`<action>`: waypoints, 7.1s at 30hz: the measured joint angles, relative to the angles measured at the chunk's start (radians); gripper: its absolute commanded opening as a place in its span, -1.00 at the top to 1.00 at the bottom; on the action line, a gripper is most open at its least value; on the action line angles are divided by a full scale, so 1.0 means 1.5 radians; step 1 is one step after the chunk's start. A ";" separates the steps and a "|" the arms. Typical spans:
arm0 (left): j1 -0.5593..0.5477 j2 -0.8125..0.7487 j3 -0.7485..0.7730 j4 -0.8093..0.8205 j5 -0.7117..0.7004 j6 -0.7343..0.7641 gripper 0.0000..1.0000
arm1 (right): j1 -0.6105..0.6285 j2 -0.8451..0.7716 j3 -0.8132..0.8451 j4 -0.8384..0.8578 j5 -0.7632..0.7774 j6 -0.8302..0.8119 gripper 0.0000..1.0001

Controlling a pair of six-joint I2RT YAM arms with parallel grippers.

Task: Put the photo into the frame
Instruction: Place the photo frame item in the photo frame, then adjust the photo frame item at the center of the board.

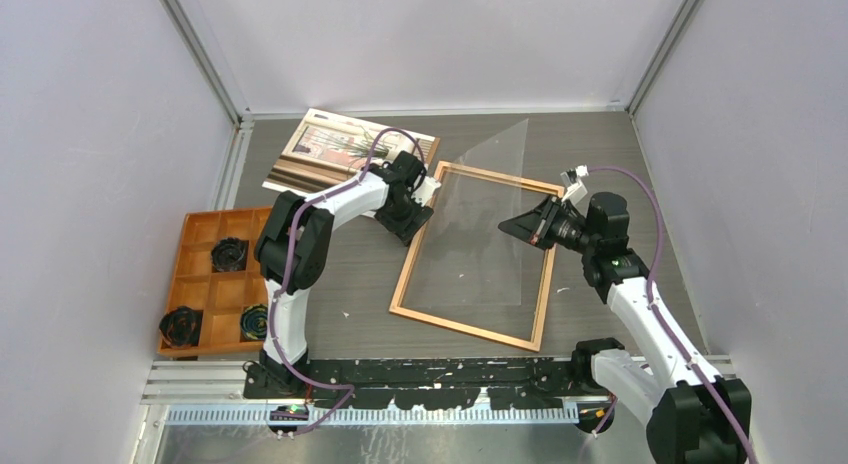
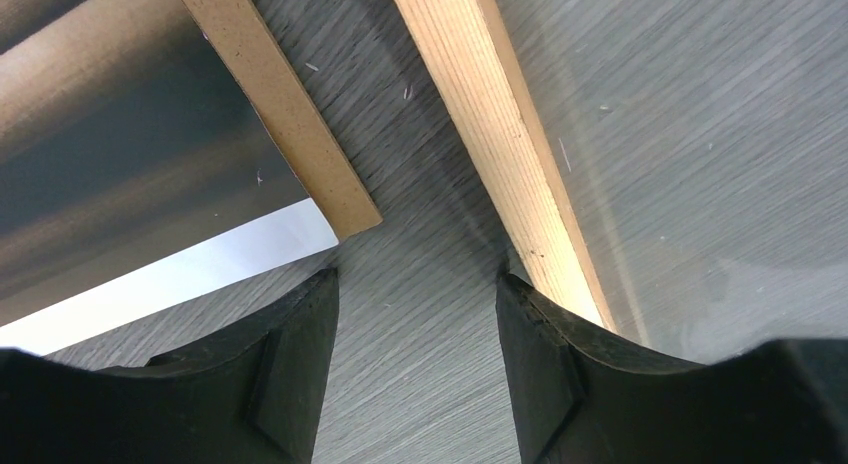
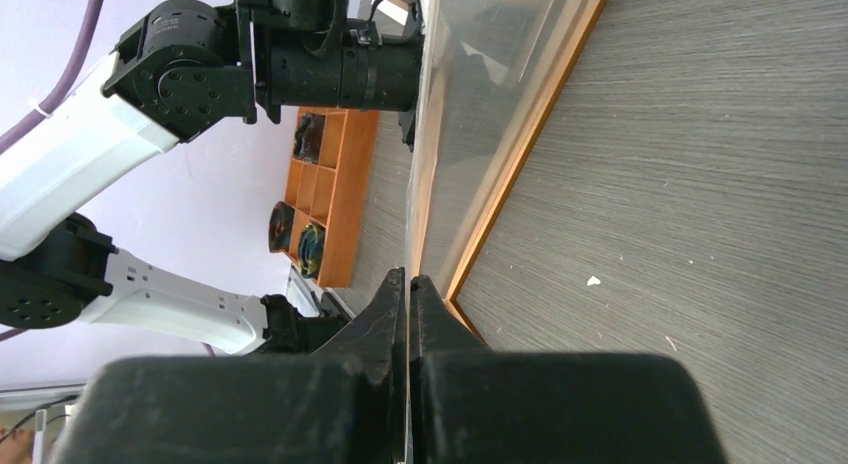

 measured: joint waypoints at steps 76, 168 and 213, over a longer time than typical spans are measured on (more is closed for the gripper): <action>0.004 0.000 0.002 -0.006 0.001 -0.017 -0.19 | 0.047 -0.029 -0.007 -0.233 0.215 -0.123 0.47; 0.004 0.001 0.002 -0.006 0.001 -0.015 -0.19 | 0.073 0.225 0.034 -0.252 0.426 -0.169 -0.99; 0.088 0.022 0.239 -0.153 0.093 -0.005 -0.22 | 0.056 0.472 0.419 -0.210 0.449 -0.106 -0.84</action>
